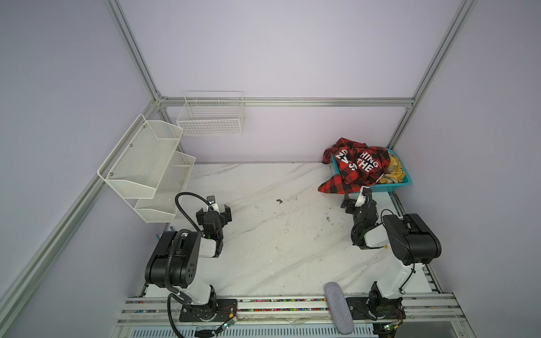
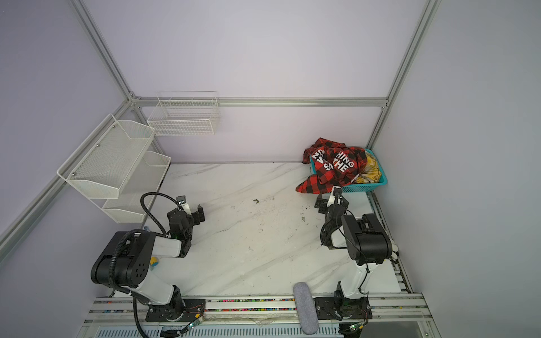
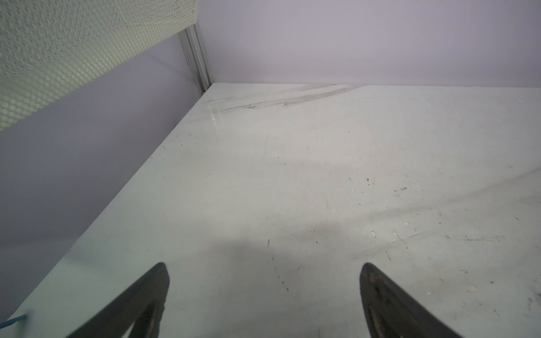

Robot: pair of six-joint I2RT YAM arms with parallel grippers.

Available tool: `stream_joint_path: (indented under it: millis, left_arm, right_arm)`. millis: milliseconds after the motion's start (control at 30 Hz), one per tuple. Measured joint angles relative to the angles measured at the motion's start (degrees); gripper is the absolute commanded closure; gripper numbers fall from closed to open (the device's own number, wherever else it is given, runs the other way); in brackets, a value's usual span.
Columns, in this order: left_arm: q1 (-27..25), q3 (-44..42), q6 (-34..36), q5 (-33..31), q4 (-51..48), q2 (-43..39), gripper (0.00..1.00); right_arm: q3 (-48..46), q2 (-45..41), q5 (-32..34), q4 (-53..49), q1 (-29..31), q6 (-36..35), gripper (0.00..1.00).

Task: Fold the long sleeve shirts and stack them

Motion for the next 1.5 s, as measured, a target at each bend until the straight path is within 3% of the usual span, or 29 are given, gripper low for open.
stream_joint_path:
  millis: [433,800,900,1000,1033,1100,1167,1267,1333,1500]
  left_arm:
    - [0.1,0.0,-0.2,0.1,-1.8,-0.5,0.0]
    - [2.1,0.0,-0.2,4.2,-1.8,-0.9,0.0]
    - [2.1,0.0,0.0,4.7,-2.8,-1.7,0.0]
    - [1.8,1.7,-0.3,4.2,-15.8,-11.1,0.01]
    - [1.7,3.9,-1.7,3.6,-21.1,-14.9,0.05]
    - [1.7,10.1,-5.7,3.1,-29.0,-20.2,0.08]
    - [1.7,18.1,-12.3,3.9,-36.0,-23.8,0.1]
    - [-0.4,28.7,-21.2,8.1,-44.8,-25.7,0.14]
    - [-5.4,33.5,-24.0,10.1,-50.2,-25.4,0.19]
    - [-25.6,39.7,-24.9,9.2,-64.4,-21.1,0.21]
  right_arm:
    - [0.0,0.0,-1.2,0.0,0.0,-0.6,0.03]
    - [0.1,-0.5,0.2,-0.8,0.0,-0.5,0.03]
    - [5.1,-6.8,5.4,-16.4,0.1,2.0,0.03]
    - [25.7,-13.1,10.5,-43.2,0.2,10.1,0.03]
    - [33.7,-14.1,11.3,-49.6,0.2,12.9,0.03]
    - [42.6,-18.2,11.8,-56.6,-0.3,19.0,0.03]
    - [44.9,-23.4,10.7,-62.5,-1.2,23.7,0.03]
    - [49.7,-23.9,9.6,-73.0,-3.0,27.2,0.03]
    - [54.9,-20.1,8.6,-79.7,-3.5,27.7,0.05]
    - [65.6,-6.1,4.5,-95.3,-3.2,26.6,0.09]
